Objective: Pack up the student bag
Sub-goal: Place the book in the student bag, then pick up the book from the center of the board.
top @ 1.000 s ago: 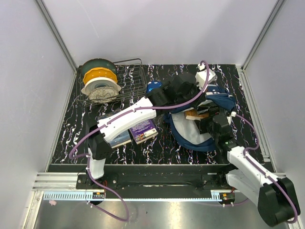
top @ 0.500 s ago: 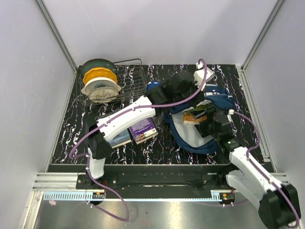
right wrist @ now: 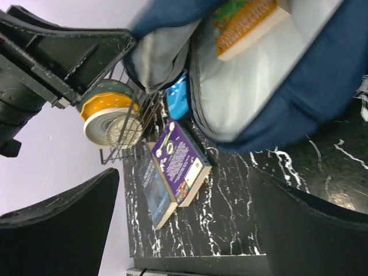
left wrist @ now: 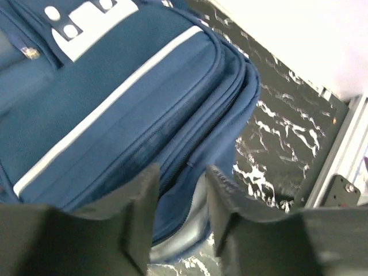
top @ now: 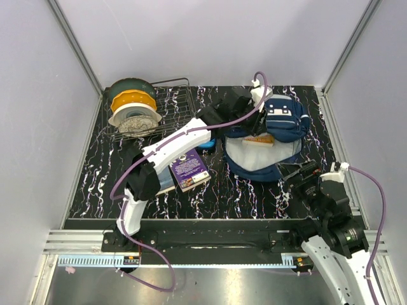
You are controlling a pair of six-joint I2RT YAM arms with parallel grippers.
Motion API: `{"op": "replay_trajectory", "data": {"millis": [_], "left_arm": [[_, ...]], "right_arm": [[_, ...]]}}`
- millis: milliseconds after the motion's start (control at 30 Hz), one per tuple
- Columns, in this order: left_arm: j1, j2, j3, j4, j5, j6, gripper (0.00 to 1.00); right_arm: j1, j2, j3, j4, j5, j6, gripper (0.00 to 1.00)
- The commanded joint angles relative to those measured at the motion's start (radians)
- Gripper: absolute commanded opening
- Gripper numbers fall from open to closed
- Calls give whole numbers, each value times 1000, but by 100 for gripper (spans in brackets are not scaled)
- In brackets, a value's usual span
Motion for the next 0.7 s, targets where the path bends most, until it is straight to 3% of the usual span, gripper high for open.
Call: {"op": "replay_trajectory", "data": {"millis": [0, 33, 133, 233, 467, 667], "left_arm": [[3, -58, -50, 97, 75, -63, 55], [3, -114, -138, 113, 68, -74, 70], [4, -263, -329, 176, -7, -92, 80], [27, -433, -513, 239, -112, -136, 99], [156, -713, -886, 183, -332, -265, 99], [240, -853, -1138, 159, -323, -405, 99]], "right_arm": [[5, -20, 65, -88, 91, -27, 98], [5, -6, 85, -78, 93, -40, 98], [6, 107, 120, -3, 24, -129, 98], [5, 254, 128, 118, -101, -199, 98], [8, 590, 119, 361, -426, -296, 89], [83, 823, 192, 426, -462, -356, 79]]}}
